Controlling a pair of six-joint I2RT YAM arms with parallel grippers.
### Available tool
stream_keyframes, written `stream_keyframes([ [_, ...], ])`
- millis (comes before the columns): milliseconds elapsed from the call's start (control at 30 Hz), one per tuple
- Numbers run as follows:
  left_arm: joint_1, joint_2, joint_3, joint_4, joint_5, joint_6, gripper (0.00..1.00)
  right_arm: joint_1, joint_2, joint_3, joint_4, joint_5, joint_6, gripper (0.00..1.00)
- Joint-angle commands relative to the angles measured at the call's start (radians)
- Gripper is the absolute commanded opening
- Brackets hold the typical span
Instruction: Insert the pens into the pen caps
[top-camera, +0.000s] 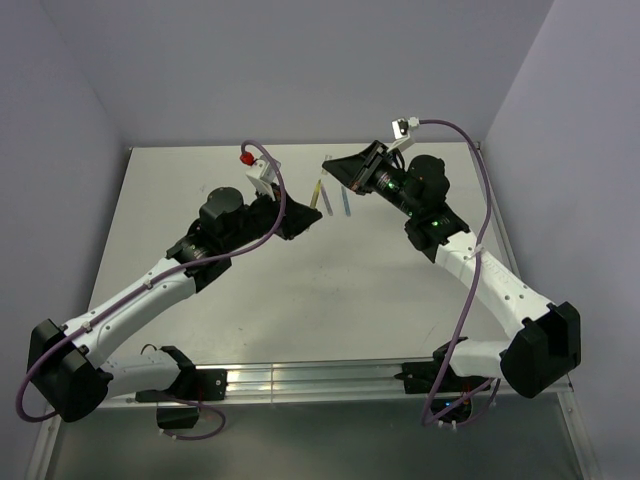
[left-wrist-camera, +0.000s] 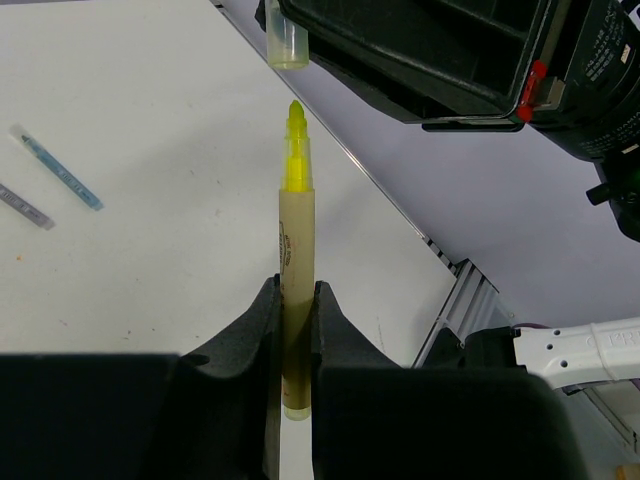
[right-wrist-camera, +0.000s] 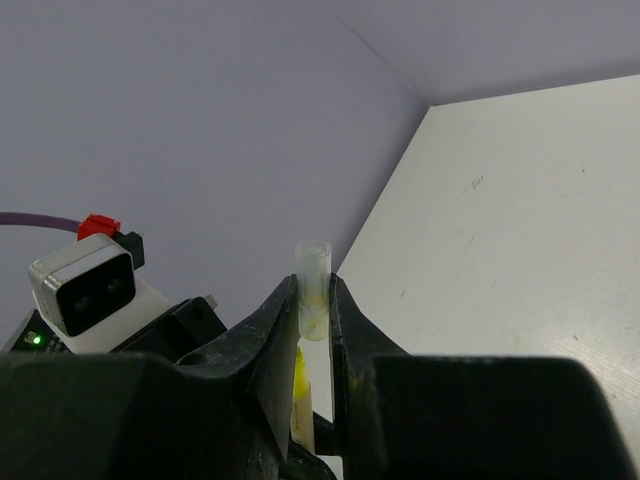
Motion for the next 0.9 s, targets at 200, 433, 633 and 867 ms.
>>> stream_keyframes([
  [200, -0.004, -0.01, -0.002, 0.031, 0.0, 0.015, 0.0, 0.024, -0.027, 0.026, 0.045, -0.01, -0.012, 0.0],
  [433, -0.004, -0.01, 0.001, 0.029, 0.0, 0.015, 0.0, 0.036, -0.017, 0.035, 0.042, -0.01, -0.015, 0.0],
  [633, -0.006, -0.016, -0.002, 0.026, -0.008, 0.018, 0.0, 0.042, -0.02, 0.035, 0.037, -0.005, -0.018, 0.0],
  [867, -0.004, -0.022, -0.005, 0.025, -0.011, 0.021, 0.0, 0.05, -0.023, 0.032, 0.031, 0.003, -0.03, 0.0],
])
